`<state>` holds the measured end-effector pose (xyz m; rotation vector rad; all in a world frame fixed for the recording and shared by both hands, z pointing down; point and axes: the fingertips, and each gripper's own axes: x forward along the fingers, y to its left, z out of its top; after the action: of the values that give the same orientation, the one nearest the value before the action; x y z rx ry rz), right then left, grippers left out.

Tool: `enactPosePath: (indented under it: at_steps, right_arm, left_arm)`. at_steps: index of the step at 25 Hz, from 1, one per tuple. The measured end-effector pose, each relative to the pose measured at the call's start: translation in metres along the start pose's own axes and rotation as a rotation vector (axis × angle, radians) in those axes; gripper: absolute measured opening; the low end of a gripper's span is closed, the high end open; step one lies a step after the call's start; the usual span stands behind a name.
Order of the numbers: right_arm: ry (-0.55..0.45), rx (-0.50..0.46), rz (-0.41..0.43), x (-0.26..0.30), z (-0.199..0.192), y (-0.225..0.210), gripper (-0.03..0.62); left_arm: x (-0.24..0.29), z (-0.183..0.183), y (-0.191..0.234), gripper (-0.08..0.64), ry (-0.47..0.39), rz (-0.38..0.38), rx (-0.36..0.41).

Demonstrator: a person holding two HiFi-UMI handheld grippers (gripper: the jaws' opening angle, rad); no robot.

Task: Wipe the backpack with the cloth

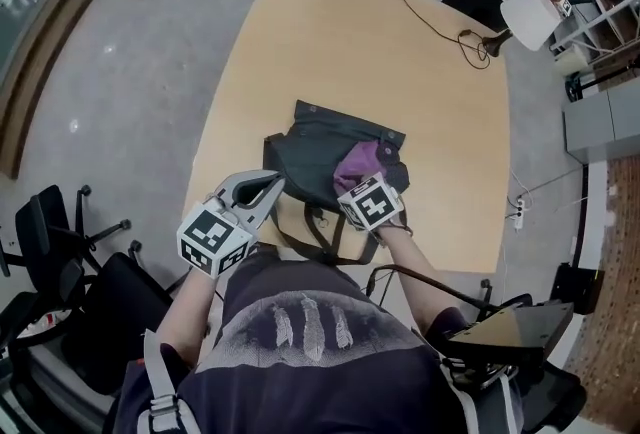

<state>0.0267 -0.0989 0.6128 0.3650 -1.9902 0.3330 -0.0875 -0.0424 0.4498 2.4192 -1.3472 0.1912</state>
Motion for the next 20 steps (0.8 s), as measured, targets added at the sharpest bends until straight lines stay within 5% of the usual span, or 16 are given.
enactPosePath:
  at_steps: [8, 13, 17, 20]
  right_arm:
    - [-0.032, -0.119, 0.254, 0.004, 0.026, 0.07, 0.058]
    - [-0.067, -0.103, 0.42, -0.005, 0.037, 0.101, 0.057]
    - [-0.195, 0.024, 0.725, -0.024, 0.077, 0.132, 0.058]
    - [-0.321, 0.243, 0.914, -0.051, 0.112, 0.133, 0.058]
  left_arm:
    - [-0.01, 0.001, -0.011, 0.008, -0.001, 0.098, -0.011]
    - [-0.026, 0.001, -0.01, 0.008, -0.017, 0.137, -0.038]
    - [-0.045, -0.005, -0.002, 0.008, -0.015, 0.233, -0.067]
    - [-0.063, -0.011, -0.004, 0.008, -0.024, 0.274, -0.087]
